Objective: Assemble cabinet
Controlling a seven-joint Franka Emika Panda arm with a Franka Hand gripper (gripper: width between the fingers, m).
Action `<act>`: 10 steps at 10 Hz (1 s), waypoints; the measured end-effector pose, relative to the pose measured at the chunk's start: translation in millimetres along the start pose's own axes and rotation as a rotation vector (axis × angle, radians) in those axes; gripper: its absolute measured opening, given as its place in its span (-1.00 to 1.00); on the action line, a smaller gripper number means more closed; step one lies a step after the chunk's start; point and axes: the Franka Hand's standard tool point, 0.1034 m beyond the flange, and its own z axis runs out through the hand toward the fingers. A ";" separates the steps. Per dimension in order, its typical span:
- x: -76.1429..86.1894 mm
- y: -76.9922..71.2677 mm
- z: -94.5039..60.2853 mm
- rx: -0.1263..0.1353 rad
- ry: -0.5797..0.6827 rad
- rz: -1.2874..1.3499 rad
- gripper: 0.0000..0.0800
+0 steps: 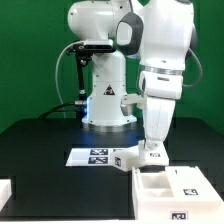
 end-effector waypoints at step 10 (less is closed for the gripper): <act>-14.8 19.8 2.3 0.042 -0.033 0.001 -0.84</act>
Offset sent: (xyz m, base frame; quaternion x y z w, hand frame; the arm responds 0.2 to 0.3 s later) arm 0.0081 -0.0046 -0.0024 0.0068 0.0067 -0.0136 0.9999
